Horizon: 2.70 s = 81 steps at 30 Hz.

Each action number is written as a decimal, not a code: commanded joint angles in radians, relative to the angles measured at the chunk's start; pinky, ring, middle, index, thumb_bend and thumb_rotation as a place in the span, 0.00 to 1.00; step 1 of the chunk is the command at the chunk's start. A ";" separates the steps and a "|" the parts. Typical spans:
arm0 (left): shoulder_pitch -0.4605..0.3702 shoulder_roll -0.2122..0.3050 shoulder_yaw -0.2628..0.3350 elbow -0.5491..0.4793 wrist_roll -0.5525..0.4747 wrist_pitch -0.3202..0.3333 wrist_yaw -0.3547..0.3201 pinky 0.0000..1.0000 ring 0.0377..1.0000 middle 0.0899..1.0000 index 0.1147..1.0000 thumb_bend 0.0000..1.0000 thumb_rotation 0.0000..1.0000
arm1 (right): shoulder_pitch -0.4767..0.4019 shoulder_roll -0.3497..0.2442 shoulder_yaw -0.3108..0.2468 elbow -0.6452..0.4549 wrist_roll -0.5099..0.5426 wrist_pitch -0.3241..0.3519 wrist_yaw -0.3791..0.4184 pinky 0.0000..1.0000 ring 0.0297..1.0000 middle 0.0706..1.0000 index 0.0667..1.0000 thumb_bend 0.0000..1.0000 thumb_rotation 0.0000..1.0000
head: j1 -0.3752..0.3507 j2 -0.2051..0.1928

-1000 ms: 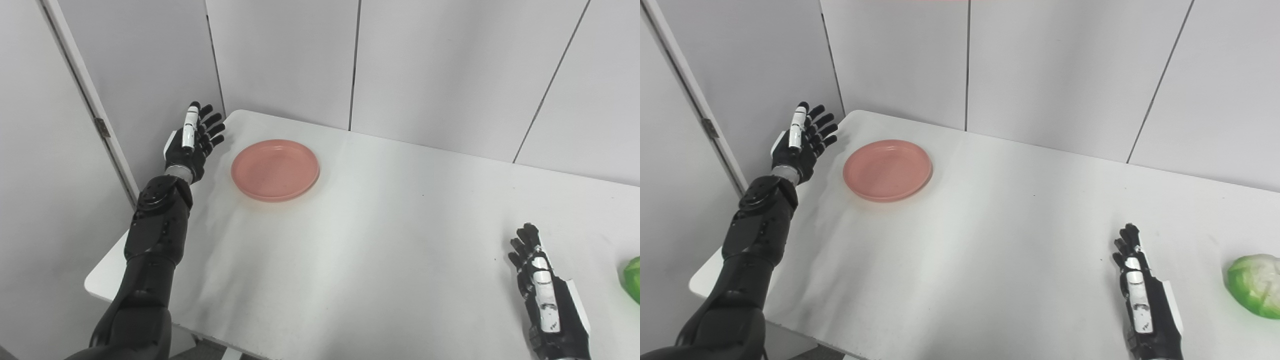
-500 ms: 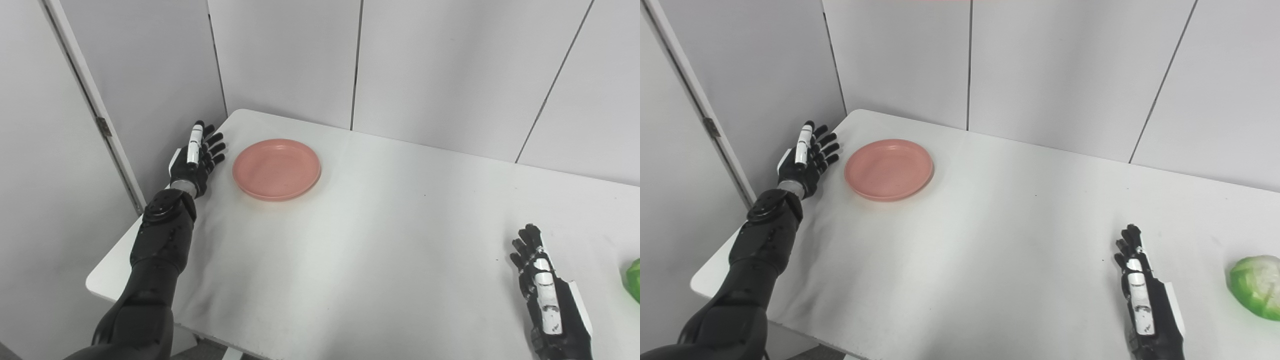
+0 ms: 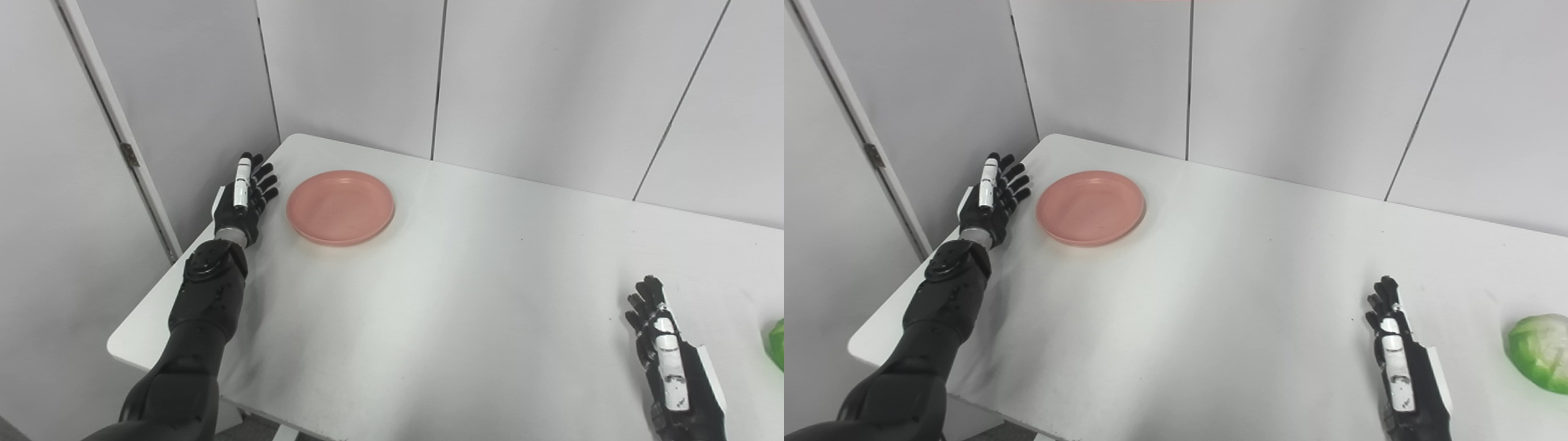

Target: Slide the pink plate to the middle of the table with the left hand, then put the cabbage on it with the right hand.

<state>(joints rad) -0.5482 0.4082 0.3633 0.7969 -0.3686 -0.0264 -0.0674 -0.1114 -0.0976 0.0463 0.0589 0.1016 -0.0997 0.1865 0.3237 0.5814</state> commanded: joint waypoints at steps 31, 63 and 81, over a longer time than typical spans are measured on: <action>-0.015 -0.124 -0.066 -0.094 -0.015 0.051 -0.052 0.91 0.88 0.87 0.86 0.43 1.00 | 0.068 0.015 0.009 0.028 -0.012 0.005 -0.008 1.00 1.00 1.00 1.00 0.28 1.00 | -0.038 0.023; 0.041 -0.252 -0.130 -0.204 -0.025 0.141 -0.121 0.89 0.88 0.87 0.86 0.44 1.00 | 0.072 0.068 0.029 0.010 -0.082 0.028 -0.053 1.00 0.99 1.00 1.00 0.28 1.00 | -0.242 0.065; 0.146 -0.383 -0.221 -0.410 -0.034 0.276 -0.134 0.92 0.90 0.89 0.88 0.38 1.00 | 0.066 0.094 0.035 -0.002 -0.105 0.052 -0.065 1.00 1.00 1.00 1.00 0.28 1.00 | -0.301 0.080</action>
<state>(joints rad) -0.4212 0.0337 0.1484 0.3734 -0.3960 0.1998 -0.2012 -0.0873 -0.0306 0.0659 0.0253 -0.0085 -0.0486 0.1328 0.0215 0.6611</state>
